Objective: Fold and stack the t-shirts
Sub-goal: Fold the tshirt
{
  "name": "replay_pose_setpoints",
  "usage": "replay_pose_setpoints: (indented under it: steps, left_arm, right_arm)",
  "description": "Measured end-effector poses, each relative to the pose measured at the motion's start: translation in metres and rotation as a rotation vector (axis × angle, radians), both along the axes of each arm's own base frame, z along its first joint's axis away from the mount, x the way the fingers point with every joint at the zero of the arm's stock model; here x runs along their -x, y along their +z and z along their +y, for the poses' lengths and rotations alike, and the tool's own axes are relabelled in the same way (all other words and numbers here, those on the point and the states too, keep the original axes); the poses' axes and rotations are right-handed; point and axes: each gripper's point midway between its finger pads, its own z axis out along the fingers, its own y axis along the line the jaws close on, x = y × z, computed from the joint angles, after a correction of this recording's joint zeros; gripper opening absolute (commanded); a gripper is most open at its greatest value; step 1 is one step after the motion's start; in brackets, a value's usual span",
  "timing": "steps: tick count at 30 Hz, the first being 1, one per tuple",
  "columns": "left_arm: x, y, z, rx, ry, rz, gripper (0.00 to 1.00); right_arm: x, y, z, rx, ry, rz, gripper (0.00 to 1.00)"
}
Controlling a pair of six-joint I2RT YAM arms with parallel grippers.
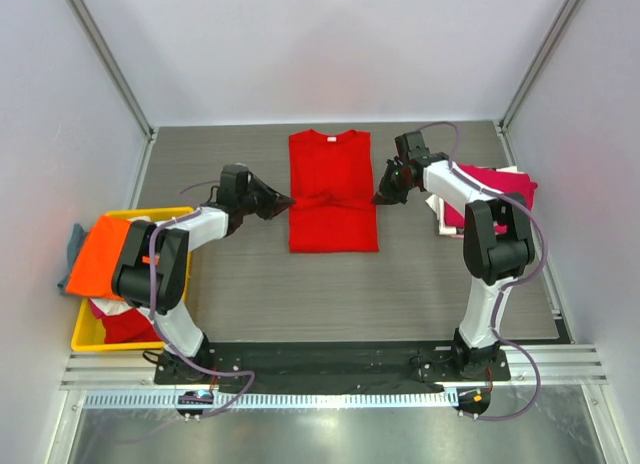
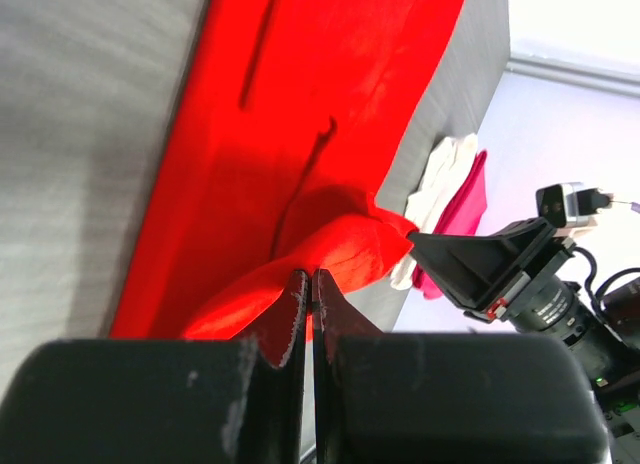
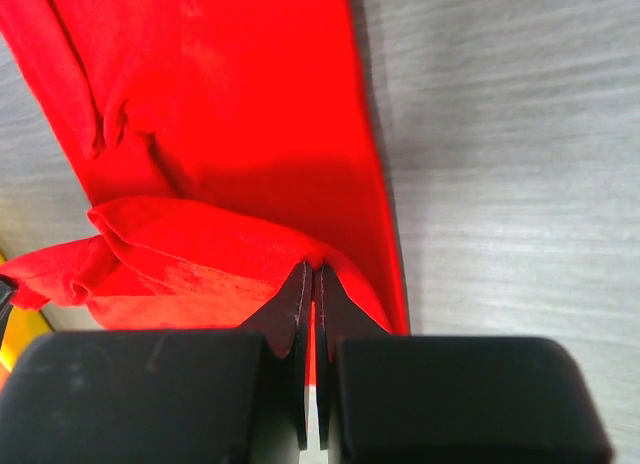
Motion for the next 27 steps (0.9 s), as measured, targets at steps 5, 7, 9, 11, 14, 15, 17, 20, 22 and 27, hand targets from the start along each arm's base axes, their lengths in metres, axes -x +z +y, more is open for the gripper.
replay_pose_setpoints:
  steps: [5, 7, 9, 11, 14, 15, 17, 20, 22, 27]
  left_arm:
    - [-0.023, 0.0, -0.005, 0.003, 0.004, -0.011, 0.02]
    - [-0.031, 0.001, -0.007, 0.004, 0.006, -0.018, 0.02]
    - [-0.037, 0.001, -0.008, 0.005, 0.006, -0.022, 0.03]
    - [-0.042, -0.002, -0.009, 0.003, 0.006, -0.022, 0.03]
    - [-0.047, -0.007, -0.009, 0.001, 0.008, -0.013, 0.04]
    - [-0.049, -0.009, -0.009, 0.0, 0.009, -0.011, 0.05]
    - [-0.053, -0.013, -0.008, -0.002, 0.012, -0.004, 0.08]
    - [-0.062, -0.019, -0.008, -0.004, 0.016, 0.004, 0.09]
    - [-0.069, -0.021, -0.009, -0.006, 0.017, 0.0, 0.06]
    - [-0.085, -0.019, -0.01, -0.01, 0.017, -0.017, 0.06]
  right_arm:
    - [-0.018, -0.001, -0.003, -0.018, -0.012, -0.002, 0.01]
    - [-0.026, 0.003, -0.004, -0.026, -0.018, -0.015, 0.01]
    - [-0.032, 0.007, -0.005, -0.033, -0.022, -0.026, 0.01]
    - [-0.038, 0.01, -0.004, -0.041, -0.021, -0.037, 0.01]
    - [-0.046, 0.012, -0.003, -0.053, -0.02, -0.045, 0.02]
    - [-0.048, 0.012, -0.002, -0.056, -0.019, -0.046, 0.02]
    - [-0.052, 0.01, -0.001, -0.062, -0.016, -0.044, 0.05]
    - [-0.059, 0.005, 0.001, -0.067, -0.016, -0.039, 0.07]
    - [-0.065, 0.001, 0.002, -0.069, -0.018, -0.035, 0.06]
    - [-0.082, -0.008, 0.004, -0.083, -0.031, -0.031, 0.11]
